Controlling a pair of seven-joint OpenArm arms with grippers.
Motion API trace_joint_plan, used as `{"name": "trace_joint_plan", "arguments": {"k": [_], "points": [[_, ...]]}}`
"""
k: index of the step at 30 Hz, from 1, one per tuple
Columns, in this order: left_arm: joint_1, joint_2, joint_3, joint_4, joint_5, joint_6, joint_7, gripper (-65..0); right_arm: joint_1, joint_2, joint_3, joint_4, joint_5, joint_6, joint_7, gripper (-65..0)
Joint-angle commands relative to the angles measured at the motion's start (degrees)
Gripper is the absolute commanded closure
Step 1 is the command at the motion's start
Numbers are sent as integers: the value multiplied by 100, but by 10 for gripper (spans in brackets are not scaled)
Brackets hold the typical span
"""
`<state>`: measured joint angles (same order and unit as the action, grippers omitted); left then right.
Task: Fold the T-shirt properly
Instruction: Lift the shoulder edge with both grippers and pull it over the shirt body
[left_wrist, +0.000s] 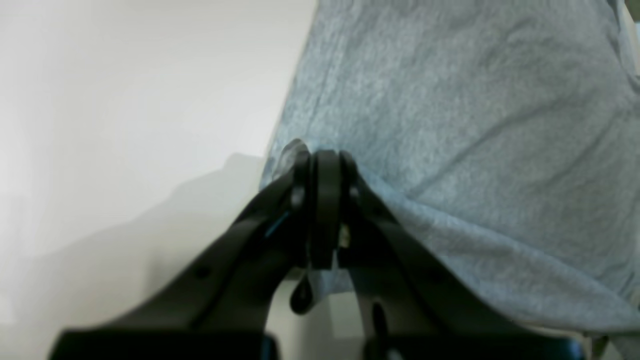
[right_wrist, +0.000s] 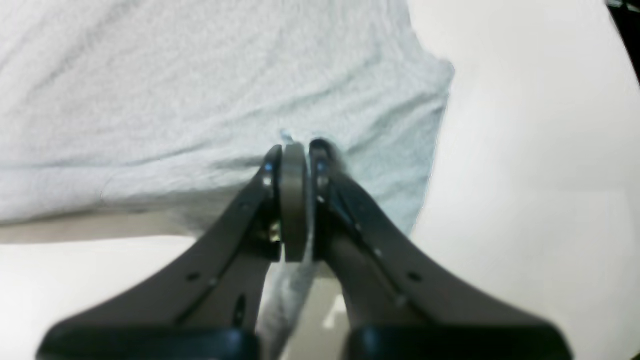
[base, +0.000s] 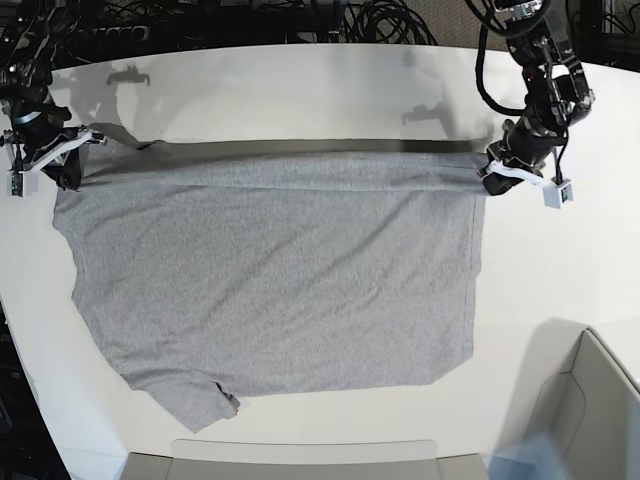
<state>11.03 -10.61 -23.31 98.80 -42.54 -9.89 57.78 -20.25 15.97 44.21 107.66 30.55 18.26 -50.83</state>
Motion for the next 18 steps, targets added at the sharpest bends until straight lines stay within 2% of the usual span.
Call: {"name": "trace_joint_plan", "arguments": {"k": [1,4,10,15,18], "points": [[-140,-51,-29,32,-75,-44,-103,0,122,201,-65,-54,9,16,147,0],[-395,-69,-29,-311,-75,-44,-103,0,359,377,-258,-379,-131,16,173,0],[-861,-69,41,-724,4,-44,-103,0,851,518,-662,-854,-501,16,191,0],[-1327,-51,50,-1252,400,-44,-103,0,1124,614,-1295,-1399,-808,-28,885,0],[-1573,-60,50,-1454,400,-44,-112,0,1388,623,-1480,-1821,-975,-28,1034,0]]}}
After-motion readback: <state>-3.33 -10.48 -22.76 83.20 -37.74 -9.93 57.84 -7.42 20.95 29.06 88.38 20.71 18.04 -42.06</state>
